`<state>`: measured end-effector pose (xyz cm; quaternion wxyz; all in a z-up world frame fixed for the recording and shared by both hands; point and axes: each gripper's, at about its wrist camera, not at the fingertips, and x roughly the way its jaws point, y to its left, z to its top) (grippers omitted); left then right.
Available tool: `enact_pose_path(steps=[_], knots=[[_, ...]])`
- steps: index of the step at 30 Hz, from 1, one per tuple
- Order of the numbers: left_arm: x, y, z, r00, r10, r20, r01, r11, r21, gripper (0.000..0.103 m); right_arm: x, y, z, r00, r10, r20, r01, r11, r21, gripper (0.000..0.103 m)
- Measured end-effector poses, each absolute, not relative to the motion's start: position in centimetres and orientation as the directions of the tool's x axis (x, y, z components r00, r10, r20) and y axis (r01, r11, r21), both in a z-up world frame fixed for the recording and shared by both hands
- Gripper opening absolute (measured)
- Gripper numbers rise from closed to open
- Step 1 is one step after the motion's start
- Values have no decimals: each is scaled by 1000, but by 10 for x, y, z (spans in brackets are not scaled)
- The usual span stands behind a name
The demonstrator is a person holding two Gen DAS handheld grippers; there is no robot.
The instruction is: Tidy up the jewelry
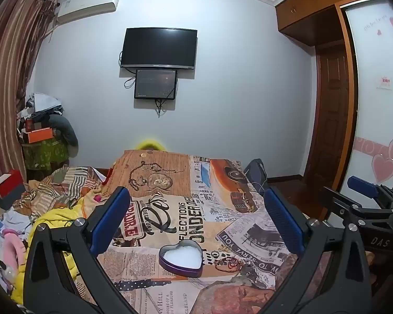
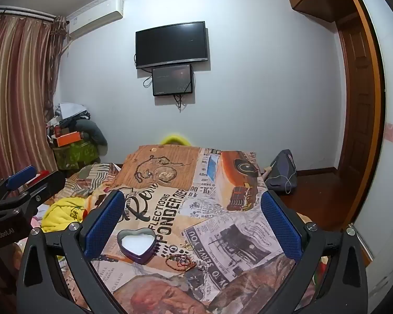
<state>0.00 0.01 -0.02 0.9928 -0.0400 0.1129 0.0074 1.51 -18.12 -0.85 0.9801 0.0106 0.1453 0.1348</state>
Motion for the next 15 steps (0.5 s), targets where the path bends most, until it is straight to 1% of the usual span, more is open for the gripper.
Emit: enact_pose_path(steps=[8, 14, 15], knots=[[3, 3, 10, 973, 11, -231, -30, 996, -78, 103, 15, -181, -8, 919, 267, -289, -260, 964, 63, 103], [1, 0, 0, 971, 10, -240, -27, 997, -70, 103, 10, -179, -6, 918, 264, -296, -260, 964, 54, 103], [1, 1, 0, 971, 11, -241, -28, 997, -71, 103, 16, -177, -12, 916, 265, -301, -261, 964, 55, 103]])
